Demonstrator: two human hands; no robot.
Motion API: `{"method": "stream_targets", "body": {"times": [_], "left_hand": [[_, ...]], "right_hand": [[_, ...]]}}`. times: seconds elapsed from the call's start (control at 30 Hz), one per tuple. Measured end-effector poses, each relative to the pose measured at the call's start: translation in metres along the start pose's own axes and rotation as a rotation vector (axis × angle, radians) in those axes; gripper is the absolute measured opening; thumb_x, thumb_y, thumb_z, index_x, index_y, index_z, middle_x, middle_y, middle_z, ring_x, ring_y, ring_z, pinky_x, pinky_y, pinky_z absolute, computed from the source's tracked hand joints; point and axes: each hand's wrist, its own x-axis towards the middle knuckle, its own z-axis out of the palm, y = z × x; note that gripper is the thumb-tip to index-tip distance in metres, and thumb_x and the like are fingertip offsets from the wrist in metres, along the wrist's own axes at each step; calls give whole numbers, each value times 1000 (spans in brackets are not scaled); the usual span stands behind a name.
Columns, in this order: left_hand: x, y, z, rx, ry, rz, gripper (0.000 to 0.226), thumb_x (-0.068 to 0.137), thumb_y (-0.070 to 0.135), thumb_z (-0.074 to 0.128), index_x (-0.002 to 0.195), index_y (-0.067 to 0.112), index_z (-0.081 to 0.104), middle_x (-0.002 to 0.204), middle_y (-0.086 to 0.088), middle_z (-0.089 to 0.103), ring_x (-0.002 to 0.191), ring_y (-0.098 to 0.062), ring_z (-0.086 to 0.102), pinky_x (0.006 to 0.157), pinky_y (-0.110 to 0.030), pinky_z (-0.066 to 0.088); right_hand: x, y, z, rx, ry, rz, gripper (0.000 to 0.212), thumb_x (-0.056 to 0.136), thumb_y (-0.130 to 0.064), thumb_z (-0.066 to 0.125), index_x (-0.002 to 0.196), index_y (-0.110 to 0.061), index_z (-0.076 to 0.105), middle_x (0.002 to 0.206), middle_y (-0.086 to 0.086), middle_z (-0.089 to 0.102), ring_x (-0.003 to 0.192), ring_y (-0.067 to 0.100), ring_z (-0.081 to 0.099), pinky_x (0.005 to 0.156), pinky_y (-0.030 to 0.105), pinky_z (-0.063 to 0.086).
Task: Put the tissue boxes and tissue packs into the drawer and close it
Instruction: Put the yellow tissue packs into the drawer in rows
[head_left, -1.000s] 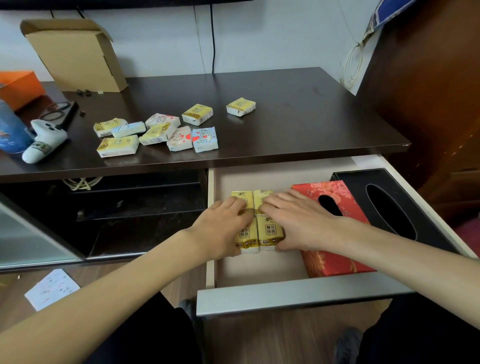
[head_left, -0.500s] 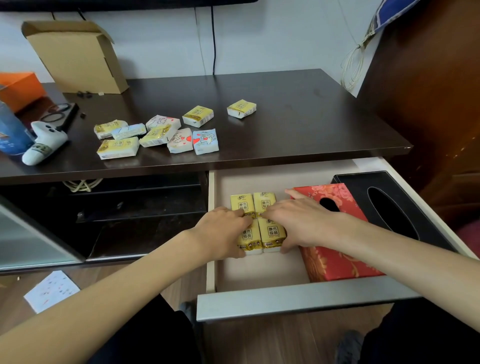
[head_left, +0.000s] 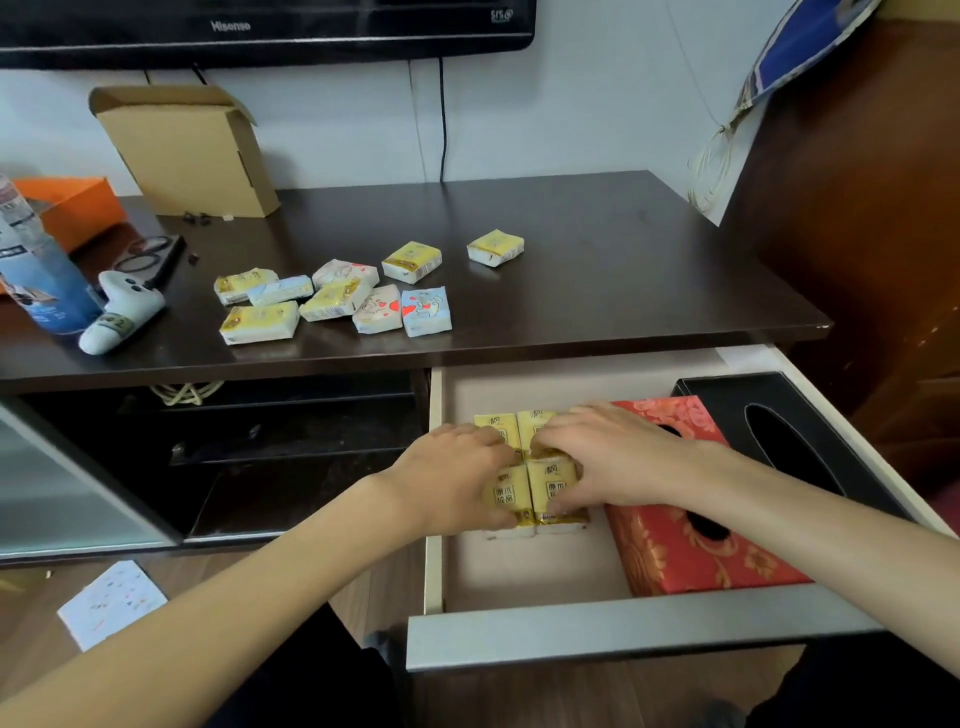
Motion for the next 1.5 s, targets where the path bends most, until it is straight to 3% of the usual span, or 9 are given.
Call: {"method": "stream_targets", "body": {"times": [0.07,0.2,0.37,0.5,0.63,0.8,0.97,1.23,1.5], "left_hand": [[-5,-5,-18,-64,96,-25,44,90,58,54,121,28,62,116,9,60,108,-15,57,86,-35,50],[-17,-31,-58,-123,251,-182,28,94,51,47,104,35,68,97,17,67,92,-7,63,74,-36,55],[-33,-87,-85,-205,338,-381,23,95,43,52,97,33,72,85,18,69,80,-4,64,71,-34,57],[-45,-135,-93,-218,419,-575,20,92,40,52,99,34,71,88,16,68,83,-8,64,62,-28,48],[-56,-175,-90,-189,449,-755,26,89,40,53,108,35,70,100,10,70,94,-21,65,72,-34,47],[-62,-213,-82,-134,438,-884,50,85,43,57,132,23,57,131,1,56,119,-25,51,85,-44,50],[-63,-239,-68,-165,308,-1018,89,72,69,59,143,19,41,132,-4,51,123,-27,49,84,-42,44],[-53,-249,-45,-78,336,-1033,116,57,97,40,135,11,46,127,-8,53,118,-28,52,80,-40,45],[-38,-246,-55,-141,296,-1032,93,68,81,55,132,13,51,129,-10,53,118,-30,52,82,-41,43]], "right_hand": [[2,3,-16,162,93,48,38,87,-56,69,115,-31,68,98,-18,60,100,16,63,75,34,45],[18,4,-55,415,329,133,11,91,-38,67,91,-33,77,75,-19,72,76,3,67,75,32,56],[74,0,-89,662,395,150,14,92,-26,66,83,-29,76,71,-13,76,68,5,71,74,32,57],[143,-5,-101,822,475,198,13,96,-25,65,91,-25,76,81,-11,77,80,5,72,75,32,58],[218,-3,-108,753,501,283,16,96,-24,65,109,-24,74,115,-6,71,114,15,63,93,39,54],[288,4,-109,468,366,391,65,90,-20,71,150,-13,46,149,12,52,136,33,46,98,42,47],[326,9,-95,354,239,443,80,85,-41,78,149,-11,41,143,15,52,129,36,49,90,43,48],[318,10,-92,427,424,413,78,78,-41,84,142,-13,48,131,10,62,117,30,59,76,36,44],[264,3,-104,536,493,350,74,83,-41,82,144,-22,45,140,2,58,124,23,57,81,37,48]]}}
